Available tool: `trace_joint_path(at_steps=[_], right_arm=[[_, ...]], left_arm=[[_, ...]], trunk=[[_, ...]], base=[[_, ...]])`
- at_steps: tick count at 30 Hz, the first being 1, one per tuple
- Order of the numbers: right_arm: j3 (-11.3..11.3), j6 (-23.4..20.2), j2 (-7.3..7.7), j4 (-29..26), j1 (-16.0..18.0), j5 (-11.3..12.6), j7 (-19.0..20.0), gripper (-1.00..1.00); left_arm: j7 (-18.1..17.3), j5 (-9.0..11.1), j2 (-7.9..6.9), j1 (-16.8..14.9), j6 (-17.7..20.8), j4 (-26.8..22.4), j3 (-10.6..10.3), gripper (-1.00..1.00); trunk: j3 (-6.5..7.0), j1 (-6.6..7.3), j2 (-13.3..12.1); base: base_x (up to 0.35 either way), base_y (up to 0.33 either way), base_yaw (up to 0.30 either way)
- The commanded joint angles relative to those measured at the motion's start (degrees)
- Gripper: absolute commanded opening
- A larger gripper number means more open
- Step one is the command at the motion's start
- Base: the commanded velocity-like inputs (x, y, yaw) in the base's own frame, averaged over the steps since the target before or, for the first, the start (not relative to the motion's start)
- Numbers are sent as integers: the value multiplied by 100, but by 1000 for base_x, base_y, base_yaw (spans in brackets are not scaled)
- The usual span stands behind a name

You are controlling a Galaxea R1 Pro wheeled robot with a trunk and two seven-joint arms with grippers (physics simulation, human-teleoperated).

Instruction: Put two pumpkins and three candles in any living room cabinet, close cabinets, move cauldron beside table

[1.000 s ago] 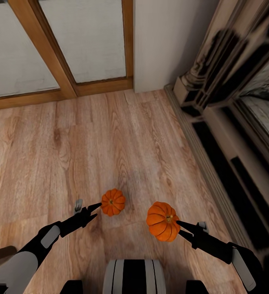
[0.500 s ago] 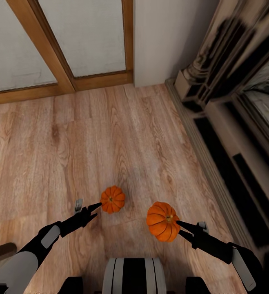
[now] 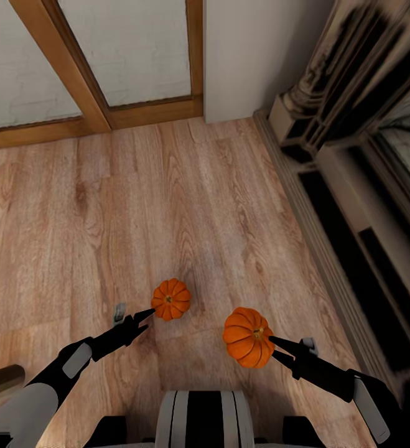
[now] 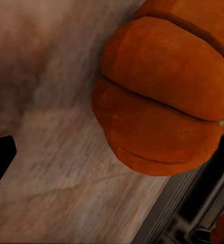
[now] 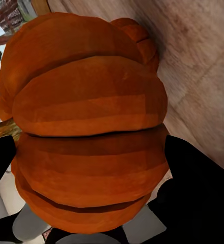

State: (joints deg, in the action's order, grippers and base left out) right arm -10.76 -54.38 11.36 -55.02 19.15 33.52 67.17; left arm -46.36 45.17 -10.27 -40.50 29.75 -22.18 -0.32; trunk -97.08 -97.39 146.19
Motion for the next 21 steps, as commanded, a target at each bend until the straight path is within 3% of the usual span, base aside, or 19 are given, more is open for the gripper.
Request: trace_joint_path(at_steps=[1,4,21], right_arm=[[0,-29,1,1,1,5,13,-100],[2,-29,0,1,1,5,15,-100],[3,-29,-1,1,1,5,15,-100]], left_arm=[[-5,37,-2,-2,43,1,-3,100],[-5,39,-2,-2,41,1,-3,100],[-13,36,-2,5,40,-6,-8,100]], trunk=[[-26,-1,3],[-92,-9,7],[-92,-9,7]], base=[[0,0,0],[0,0,0],[20,-14,0]])
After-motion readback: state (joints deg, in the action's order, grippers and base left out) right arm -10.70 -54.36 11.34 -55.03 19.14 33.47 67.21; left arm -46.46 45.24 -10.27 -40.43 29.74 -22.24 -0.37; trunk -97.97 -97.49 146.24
